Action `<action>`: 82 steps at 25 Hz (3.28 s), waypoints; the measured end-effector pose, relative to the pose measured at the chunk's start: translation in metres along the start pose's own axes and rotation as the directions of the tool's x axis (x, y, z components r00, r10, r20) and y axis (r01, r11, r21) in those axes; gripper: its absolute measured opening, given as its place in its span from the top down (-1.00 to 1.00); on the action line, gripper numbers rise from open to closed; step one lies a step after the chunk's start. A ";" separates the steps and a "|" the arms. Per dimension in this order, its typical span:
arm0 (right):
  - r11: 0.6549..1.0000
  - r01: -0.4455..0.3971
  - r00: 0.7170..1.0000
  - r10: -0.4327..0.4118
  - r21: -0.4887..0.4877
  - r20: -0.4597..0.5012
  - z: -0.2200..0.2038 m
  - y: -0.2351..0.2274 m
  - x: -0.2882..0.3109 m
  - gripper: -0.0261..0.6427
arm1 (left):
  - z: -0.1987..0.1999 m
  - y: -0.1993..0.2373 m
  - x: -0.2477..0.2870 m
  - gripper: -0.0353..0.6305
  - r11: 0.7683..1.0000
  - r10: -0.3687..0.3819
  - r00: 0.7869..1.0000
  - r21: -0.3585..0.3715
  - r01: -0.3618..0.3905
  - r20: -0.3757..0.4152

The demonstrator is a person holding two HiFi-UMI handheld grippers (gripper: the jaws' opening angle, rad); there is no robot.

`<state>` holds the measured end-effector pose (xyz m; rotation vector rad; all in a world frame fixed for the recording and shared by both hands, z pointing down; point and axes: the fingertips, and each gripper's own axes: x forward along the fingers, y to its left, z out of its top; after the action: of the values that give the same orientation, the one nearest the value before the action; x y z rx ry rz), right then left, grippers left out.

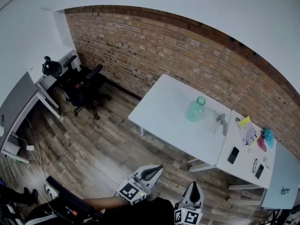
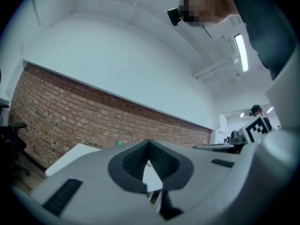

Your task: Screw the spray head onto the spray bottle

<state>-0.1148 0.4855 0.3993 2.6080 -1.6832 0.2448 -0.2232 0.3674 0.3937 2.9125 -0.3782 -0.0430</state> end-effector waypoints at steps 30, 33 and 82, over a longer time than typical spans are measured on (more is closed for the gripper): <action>0.997 -0.070 0.997 0.070 0.014 -0.021 0.025 -0.138 0.156 0.89 | -0.006 0.035 0.180 0.90 0.993 0.116 0.993 0.007 -0.116 -0.025; 0.995 -0.095 0.995 0.096 0.033 -0.017 0.027 -0.160 0.174 0.89 | -0.010 0.033 0.207 0.90 0.992 0.127 0.991 0.025 -0.126 -0.030; 0.984 0.162 0.978 -0.150 0.074 -0.144 0.033 -0.265 0.381 0.89 | 0.011 0.144 0.413 0.90 0.999 -0.006 0.999 -0.041 0.004 -0.047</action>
<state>0.2827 0.2477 0.4390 2.6957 -1.4470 0.4905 0.1391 0.1234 0.4116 2.8688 -0.3585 0.0168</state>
